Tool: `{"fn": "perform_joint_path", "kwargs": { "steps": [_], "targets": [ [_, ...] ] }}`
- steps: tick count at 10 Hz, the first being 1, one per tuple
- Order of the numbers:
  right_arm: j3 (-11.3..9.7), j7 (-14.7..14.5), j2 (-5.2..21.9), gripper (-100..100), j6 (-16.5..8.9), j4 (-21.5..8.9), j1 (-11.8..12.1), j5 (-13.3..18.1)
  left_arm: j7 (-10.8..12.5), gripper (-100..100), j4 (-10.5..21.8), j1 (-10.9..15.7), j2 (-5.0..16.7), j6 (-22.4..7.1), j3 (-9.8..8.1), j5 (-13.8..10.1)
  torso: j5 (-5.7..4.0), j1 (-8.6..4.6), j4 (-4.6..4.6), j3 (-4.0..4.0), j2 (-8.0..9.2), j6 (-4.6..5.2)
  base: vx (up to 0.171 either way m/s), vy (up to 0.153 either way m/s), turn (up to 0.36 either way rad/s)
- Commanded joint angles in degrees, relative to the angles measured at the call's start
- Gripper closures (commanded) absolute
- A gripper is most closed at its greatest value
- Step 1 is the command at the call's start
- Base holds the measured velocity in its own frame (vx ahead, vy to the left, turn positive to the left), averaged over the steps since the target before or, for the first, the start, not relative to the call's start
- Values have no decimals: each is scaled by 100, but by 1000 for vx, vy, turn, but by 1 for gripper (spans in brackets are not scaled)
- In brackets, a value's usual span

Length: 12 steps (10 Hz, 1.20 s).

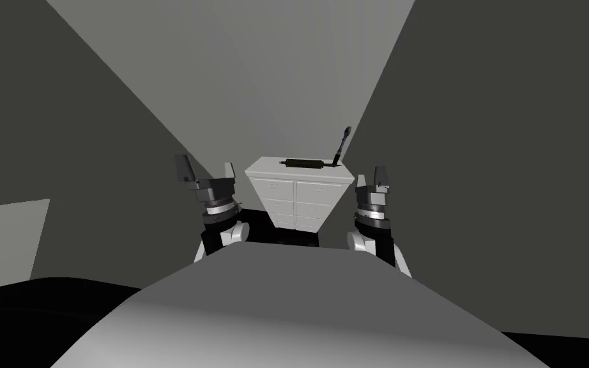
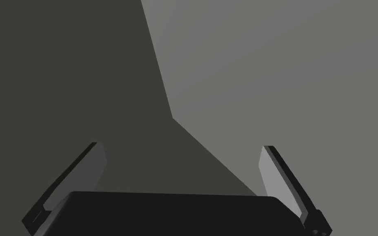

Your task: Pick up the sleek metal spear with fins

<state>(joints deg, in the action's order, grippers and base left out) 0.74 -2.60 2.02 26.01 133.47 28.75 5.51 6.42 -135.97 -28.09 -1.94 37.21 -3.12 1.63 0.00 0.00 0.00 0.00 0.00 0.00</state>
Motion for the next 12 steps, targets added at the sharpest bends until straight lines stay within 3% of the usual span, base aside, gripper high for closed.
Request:
{"fn": "perform_joint_path", "kwargs": {
  "steps": [1, 5, 7, 12],
  "targets": [
    [78, 57, 286, -100, 114, -71, -10, -5, 0, 0, 0, 0, 0, 0, 0, 0, 0, 0, 0, 0, 0, 0, -27, 39, 128],
    [278, 190, 869, -100, 388, -246, -19, 8, 0, 0, 0, 1, -1, 0, 1, 0, 7, 29, 4, 11, 19, -1, -47, 74, 106],
    [475, 310, 1260, -100, 639, -422, -19, 45, 0, 0, 0, 1, -1, 0, 1, 0, 5, 24, 4, 9, 16, -1, -45, 81, 134],
    [719, 447, 1977, -100, 930, -645, -9, 113, 0, 0, 0, 1, 0, 0, 1, 0, 5, 21, 4, 10, 16, -1, -37, 60, 81]
  ]
}}
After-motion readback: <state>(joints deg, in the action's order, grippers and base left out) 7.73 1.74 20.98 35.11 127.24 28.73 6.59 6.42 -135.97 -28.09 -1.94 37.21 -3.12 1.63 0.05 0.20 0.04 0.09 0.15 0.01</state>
